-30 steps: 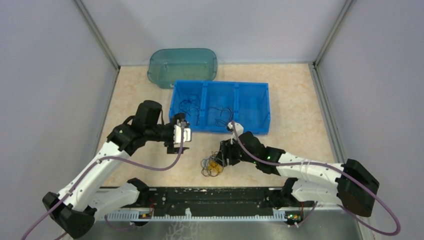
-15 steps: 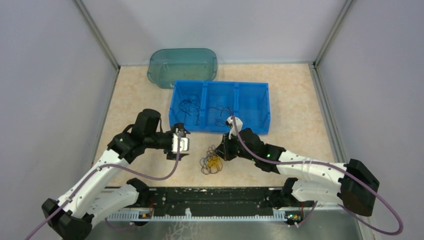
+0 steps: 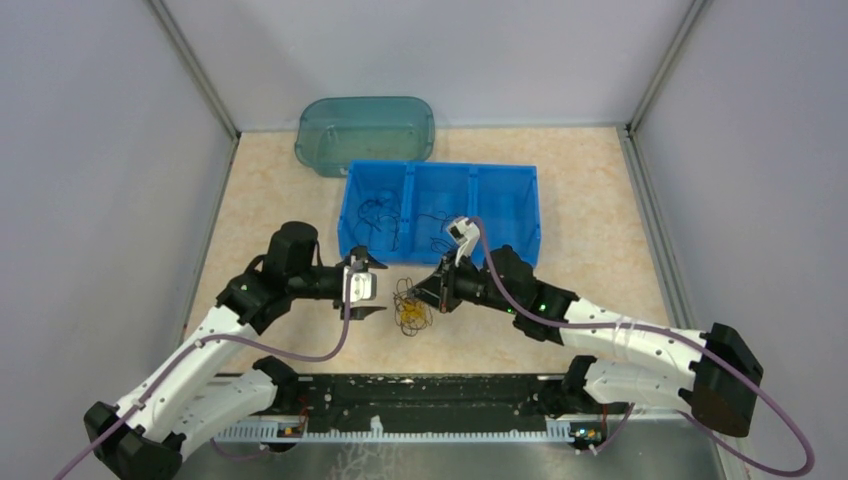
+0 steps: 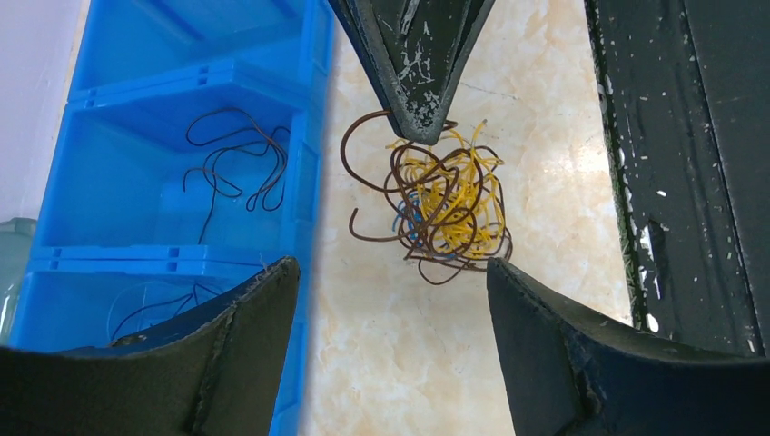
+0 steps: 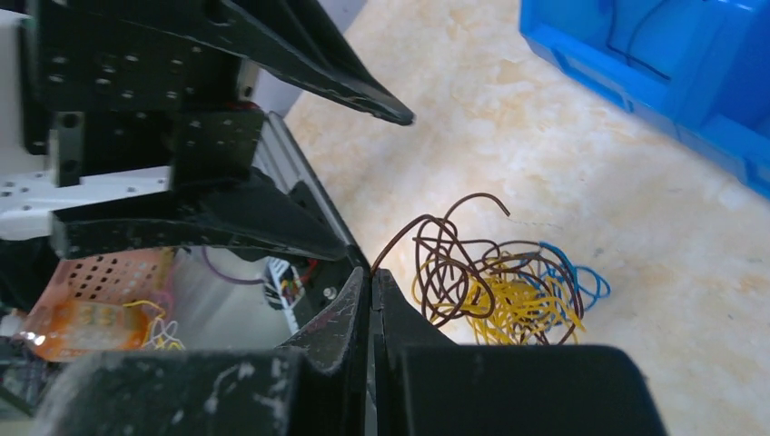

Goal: Untangle the cables

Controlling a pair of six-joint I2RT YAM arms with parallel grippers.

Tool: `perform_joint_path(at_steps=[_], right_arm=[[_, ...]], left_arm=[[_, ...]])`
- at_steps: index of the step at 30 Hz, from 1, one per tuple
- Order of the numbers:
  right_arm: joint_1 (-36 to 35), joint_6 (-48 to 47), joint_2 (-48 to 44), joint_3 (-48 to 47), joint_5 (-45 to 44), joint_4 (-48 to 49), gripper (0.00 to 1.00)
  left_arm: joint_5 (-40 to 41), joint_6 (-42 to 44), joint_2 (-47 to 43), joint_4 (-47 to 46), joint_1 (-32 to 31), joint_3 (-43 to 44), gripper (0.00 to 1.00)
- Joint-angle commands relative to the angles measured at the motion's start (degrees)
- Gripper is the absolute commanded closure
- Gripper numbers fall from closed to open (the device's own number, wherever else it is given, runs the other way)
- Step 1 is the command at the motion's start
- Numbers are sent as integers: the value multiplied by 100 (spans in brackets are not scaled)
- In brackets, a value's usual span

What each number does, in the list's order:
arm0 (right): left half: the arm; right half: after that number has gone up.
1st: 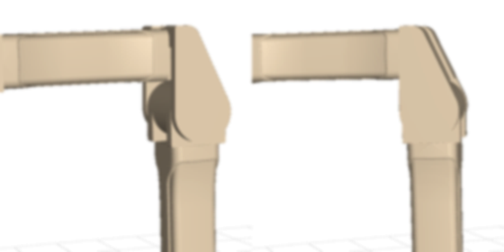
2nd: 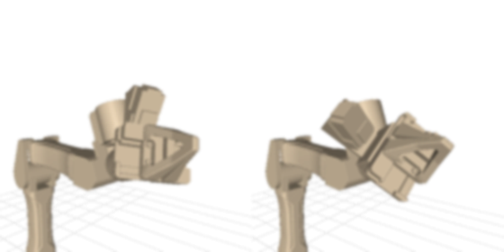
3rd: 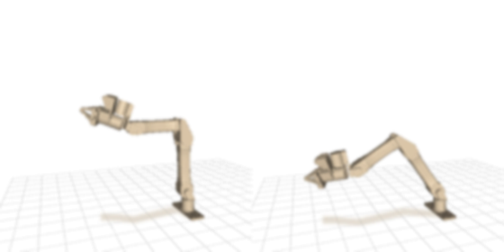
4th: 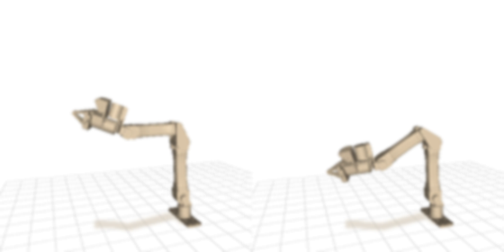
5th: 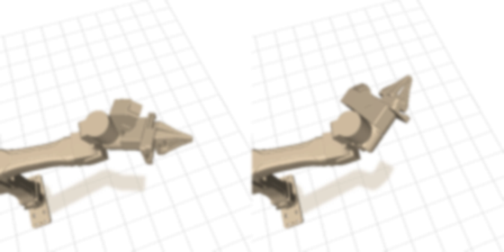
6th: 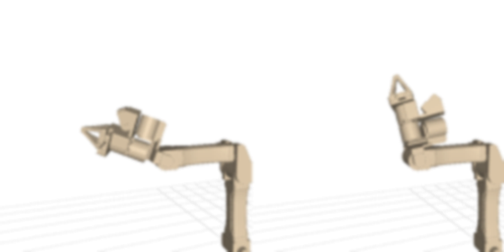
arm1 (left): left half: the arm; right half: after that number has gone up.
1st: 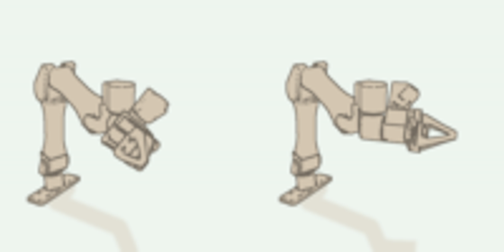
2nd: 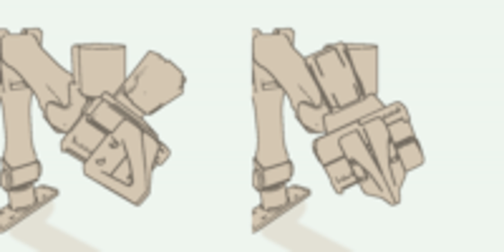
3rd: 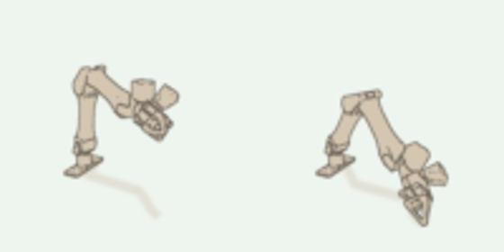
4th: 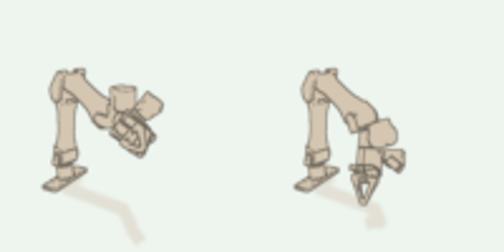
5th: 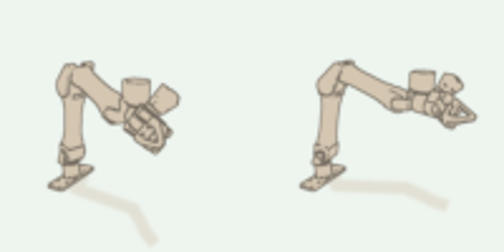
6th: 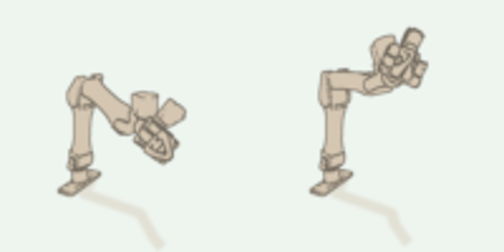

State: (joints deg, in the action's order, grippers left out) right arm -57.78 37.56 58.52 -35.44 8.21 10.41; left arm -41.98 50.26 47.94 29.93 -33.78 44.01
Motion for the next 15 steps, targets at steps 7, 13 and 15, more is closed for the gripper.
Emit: perform_joint_path(at_steps=[7,13,15], right_arm=[[-90,227,105,-654,730,1134,100],[-136,263,298,-815,977,1318,100],[-148,263,321,-831,1040,1372,100]], left_arm=[[-447,-960,-4,-731,-84,-187,24],[-461,-1144,29,-850,-120,-186,48],[-461,-1171,26,-878,-129,-140,66]])
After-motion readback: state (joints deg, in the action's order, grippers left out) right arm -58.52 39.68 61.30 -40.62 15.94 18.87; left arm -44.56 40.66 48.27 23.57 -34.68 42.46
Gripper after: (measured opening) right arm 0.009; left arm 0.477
